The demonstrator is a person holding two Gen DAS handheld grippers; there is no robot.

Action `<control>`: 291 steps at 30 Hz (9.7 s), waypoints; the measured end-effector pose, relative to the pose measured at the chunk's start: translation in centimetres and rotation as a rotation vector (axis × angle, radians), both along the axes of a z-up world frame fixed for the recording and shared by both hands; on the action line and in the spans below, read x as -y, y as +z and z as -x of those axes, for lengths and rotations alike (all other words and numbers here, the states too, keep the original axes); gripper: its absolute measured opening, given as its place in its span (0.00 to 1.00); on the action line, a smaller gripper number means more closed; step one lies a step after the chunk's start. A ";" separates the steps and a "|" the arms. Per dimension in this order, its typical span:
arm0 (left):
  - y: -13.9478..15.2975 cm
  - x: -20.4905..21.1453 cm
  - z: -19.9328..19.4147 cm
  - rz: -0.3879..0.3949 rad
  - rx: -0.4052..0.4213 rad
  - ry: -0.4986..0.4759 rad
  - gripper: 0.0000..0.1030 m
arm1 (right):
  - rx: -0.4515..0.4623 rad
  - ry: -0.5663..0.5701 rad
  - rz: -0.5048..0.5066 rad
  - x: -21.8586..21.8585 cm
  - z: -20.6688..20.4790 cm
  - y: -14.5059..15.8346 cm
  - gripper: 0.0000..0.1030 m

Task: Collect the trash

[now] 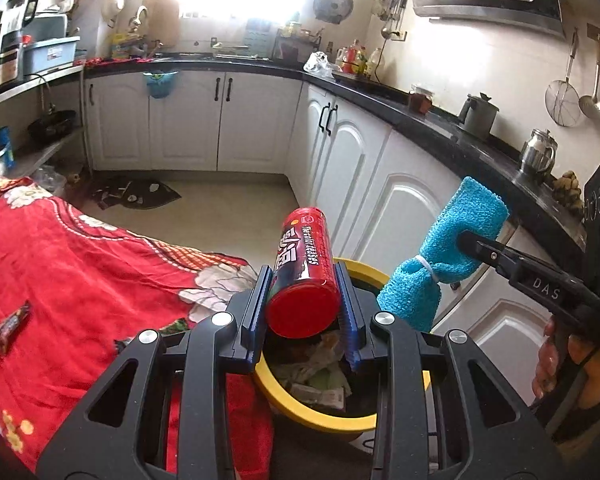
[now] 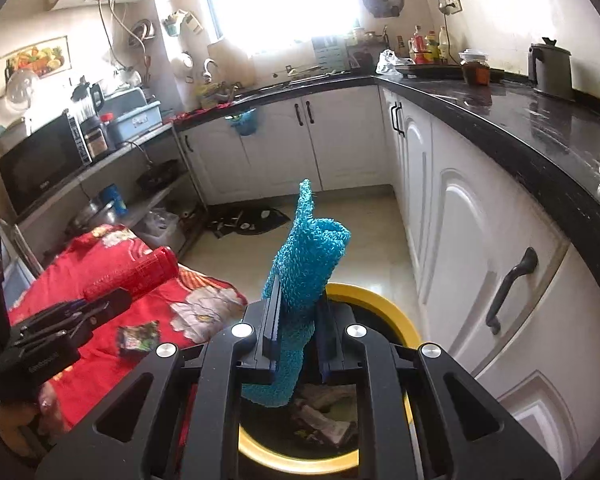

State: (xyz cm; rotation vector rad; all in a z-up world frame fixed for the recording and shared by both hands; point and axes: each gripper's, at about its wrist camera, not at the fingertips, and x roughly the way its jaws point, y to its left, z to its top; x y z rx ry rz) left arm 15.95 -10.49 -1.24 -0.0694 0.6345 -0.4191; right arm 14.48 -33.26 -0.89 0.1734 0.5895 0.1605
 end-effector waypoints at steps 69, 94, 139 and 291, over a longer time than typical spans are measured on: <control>-1.8 -17.4 -1.3 -0.127 -0.021 0.401 0.84 | -0.229 0.316 -0.074 -13.3 -3.8 -4.5 0.55; -8.1 -25.8 -5.1 -0.169 -0.230 0.391 0.58 | -0.396 0.481 -0.132 -20.2 -8.4 -9.4 0.13; -2.1 -7.1 -1.4 -0.103 -0.084 0.113 0.15 | -0.131 0.203 -0.153 -4.4 -1.6 -0.1 0.07; -0.5 -8.0 13.9 -0.090 0.145 0.376 0.90 | 0.356 -0.037 0.123 -7.5 15.1 -2.7 0.94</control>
